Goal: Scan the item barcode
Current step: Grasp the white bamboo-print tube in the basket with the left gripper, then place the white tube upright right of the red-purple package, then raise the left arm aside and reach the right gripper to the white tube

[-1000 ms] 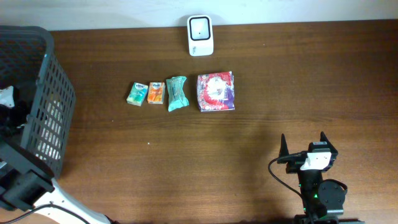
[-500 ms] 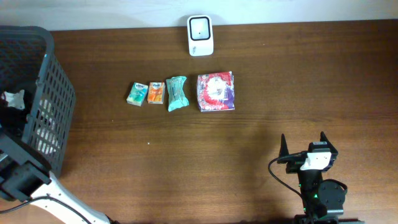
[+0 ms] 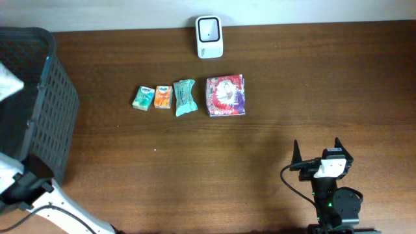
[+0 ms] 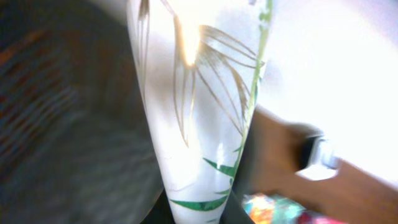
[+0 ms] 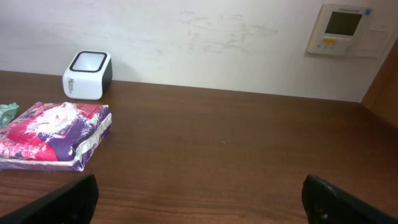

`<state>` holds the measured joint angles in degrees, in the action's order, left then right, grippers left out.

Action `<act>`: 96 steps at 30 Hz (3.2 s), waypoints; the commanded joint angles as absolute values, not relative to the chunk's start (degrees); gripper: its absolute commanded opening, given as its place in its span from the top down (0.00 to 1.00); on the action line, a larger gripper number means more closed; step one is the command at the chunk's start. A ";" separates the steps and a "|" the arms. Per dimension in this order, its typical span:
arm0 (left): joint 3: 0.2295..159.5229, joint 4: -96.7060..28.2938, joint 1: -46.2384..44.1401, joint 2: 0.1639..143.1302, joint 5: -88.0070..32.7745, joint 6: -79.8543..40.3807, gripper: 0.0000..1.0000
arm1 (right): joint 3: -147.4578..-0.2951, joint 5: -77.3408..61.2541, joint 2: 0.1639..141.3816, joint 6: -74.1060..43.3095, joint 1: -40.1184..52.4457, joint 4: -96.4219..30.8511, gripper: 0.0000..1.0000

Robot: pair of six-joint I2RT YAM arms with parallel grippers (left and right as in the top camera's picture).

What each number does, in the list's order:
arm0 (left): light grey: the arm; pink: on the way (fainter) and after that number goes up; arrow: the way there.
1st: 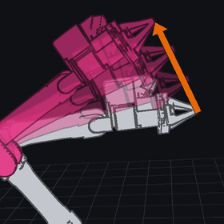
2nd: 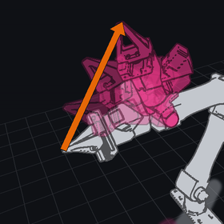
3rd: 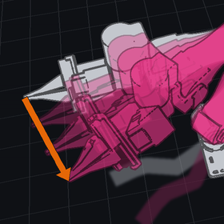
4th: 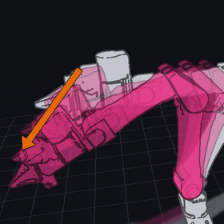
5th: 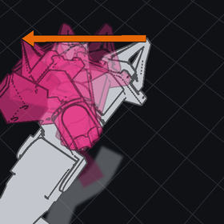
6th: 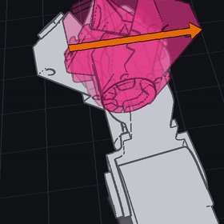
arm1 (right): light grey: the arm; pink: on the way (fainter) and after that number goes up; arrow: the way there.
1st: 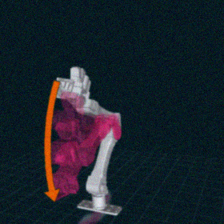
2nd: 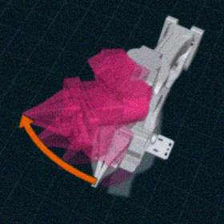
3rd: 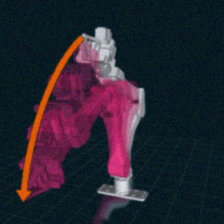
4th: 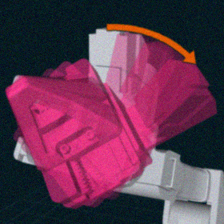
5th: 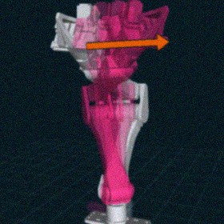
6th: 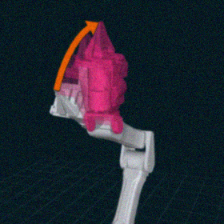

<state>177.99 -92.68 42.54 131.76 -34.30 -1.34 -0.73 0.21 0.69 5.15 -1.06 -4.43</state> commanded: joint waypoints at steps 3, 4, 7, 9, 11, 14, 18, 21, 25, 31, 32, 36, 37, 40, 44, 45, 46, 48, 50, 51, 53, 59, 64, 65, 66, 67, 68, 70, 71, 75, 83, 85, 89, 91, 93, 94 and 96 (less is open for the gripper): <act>179.83 -88.60 32.97 124.14 -55.77 -10.07 1.00 | -0.32 0.69 0.32 5.56 -0.71 -4.67 0.02; 179.65 -88.53 28.97 124.16 -55.72 -10.07 1.00 | -0.32 0.69 0.32 5.56 -0.71 -4.69 0.02; 179.13 -87.88 13.52 124.18 -42.44 -18.04 1.00 | -0.32 0.69 0.32 5.56 -0.71 -4.69 0.02; 177.36 -87.37 2.28 124.29 -26.76 -31.59 1.00 | -0.32 0.69 0.32 5.56 -0.71 -4.67 0.02; 174.80 -82.63 -9.47 126.19 -17.50 -35.70 1.00 | -0.32 0.69 0.32 5.56 -0.71 -4.69 0.02; 167.50 -73.54 -21.17 130.67 -14.11 -38.44 1.00 | -0.32 0.69 0.32 5.56 -0.71 -4.67 0.02; 156.20 -61.23 -31.57 139.00 -14.06 -41.43 1.00 | -0.32 0.69 0.32 5.56 -0.71 -4.69 0.02; 154.50 -56.66 -37.26 146.45 -10.76 -41.80 1.00 | -0.32 0.69 0.32 5.56 -0.71 -4.67 0.02; 154.50 -54.65 -41.69 152.53 -4.60 -41.80 1.00 | -0.32 0.69 0.32 5.56 -0.71 -4.69 0.02; 154.50 -54.72 -42.54 157.56 -1.02 -41.76 0.78 | -0.32 0.69 0.32 5.56 -0.71 -4.69 0.02; 154.50 -54.68 -42.48 157.53 -1.06 -41.76 0.59 | -0.32 0.69 0.32 5.56 -0.71 -4.67 0.02; 156.16 -55.18 -42.54 157.16 -1.26 -38.96 0.43 | -0.32 0.69 0.32 5.56 -0.71 -4.69 0.02; 157.91 -55.51 -42.50 156.53 -1.26 -36.21 0.41 | -0.32 0.69 0.32 5.56 -0.71 -4.67 0.01; 166.95 -61.10 -41.21 150.98 -1.02 -29.69 0.37 | -0.32 0.69 0.32 5.56 -0.71 -4.67 0.02; 173.49 -81.52 -34.52 141.03 13.21 -21.34 0.05 | -0.32 0.69 0.32 5.56 -0.71 -4.69 0.02; 173.49 -86.72 -31.90 139.46 17.54 -21.32 0.01 | -0.32 0.69 0.32 5.56 -0.71 -4.67 0.02; 173.51 -89.93 -29.80 138.80 19.55 -21.32 0.01 | -0.32 0.69 0.32 5.56 -0.71 -4.69 0.02; 173.53 -96.71 -23.59 138.63 20.82 -21.32 0.01 | -0.32 0.69 0.32 5.56 -0.71 -4.67 0.02; 173.47 -96.73 -17.76 138.63 20.84 -20.18 0.01 | -0.32 0.69 0.32 5.56 -0.71 -4.67 0.01; 173.47 -96.73 -14.98 138.63 20.71 -20.21 0.01 | -0.32 0.69 0.32 5.56 -0.71 -4.67 0.02; 173.47 -96.73 -10.68 138.63 16.93 -20.25 0.01 | -0.32 0.69 0.32 5.56 -0.71 -4.69 0.02; 173.47 -96.73 -7.44 138.63 13.91 -20.23 0.01 | -0.32 -1.32 0.32 5.52 -0.71 -4.45 0.02; 173.47 -96.73 -7.44 138.63 13.91 -20.23 0.01 | -0.32 -49.06 0.32 5.54 -0.71 5.13 0.02; 173.47 -96.71 -7.44 138.63 13.91 -20.25 0.01 | -0.32 -50.35 0.32 5.54 -0.71 6.79 0.02; 173.47 -96.73 -7.44 138.63 13.91 -20.23 0.01 | -0.32 -50.85 0.32 2.57 -0.71 9.37 0.02; 173.47 -96.71 -7.44 138.63 13.91 -20.25 0.01 | -0.32 -50.13 0.32 -3.31 -0.71 17.58 0.02; 173.47 -96.71 -7.44 138.63 13.91 -20.23 0.01 | -0.32 -48.80 0.32 -5.45 -0.71 22.57 0.02; 173.47 -96.73 -7.44 138.63 13.91 -20.23 0.01 | -2.07 -36.82 0.32 -10.44 -0.71 34.92 0.02; 173.47 -96.71 -7.44 138.63 13.91 -20.25 0.01 | -4.32 -33.04 0.36 -10.39 -0.71 34.94 0.02; 173.47 -96.71 -7.44 138.63 13.91 -20.23 0.01 | -18.50 -28.64 9.96 -5.78 -0.75 33.65 0.02; 173.47 -96.71 -7.44 138.63 13.91 -20.25 0.01 | -85.08 -28.18 70.50 13.30 -0.73 -32.67 0.02; 173.47 -96.71 -7.44 138.63 13.91 -20.23 0.01 | -103.35 -18.92 86.37 13.30 -0.23 -53.74 0.02; 173.47 -96.73 -7.49 138.63 13.91 -20.23 0.01 | -115.79 -21.04 108.66 13.08 5.23 -68.38 0.02; 173.47 -96.73 -7.49 138.63 13.91 -20.23 0.01 | -115.68 -26.83 113.32 13.06 7.25 -68.60 0.02; 173.47 -96.73 -7.49 138.63 13.91 -20.23 0.01 | -115.68 -25.65 116.62 10.15 8.38 -68.12 0.02; 173.47 -96.73 -7.49 138.63 13.91 -20.25 0.01 | -115.68 -18.87 118.58 1.52 8.69 -67.96 0.02; 173.47 -96.71 -7.49 138.63 13.91 -20.23 0.01 | -115.68 -8.93 121.78 -8.73 9.10 -68.38 0.17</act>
<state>173.36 -96.68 -7.46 138.87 13.89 -20.56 -114.37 -18.24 118.74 2.07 8.60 -68.14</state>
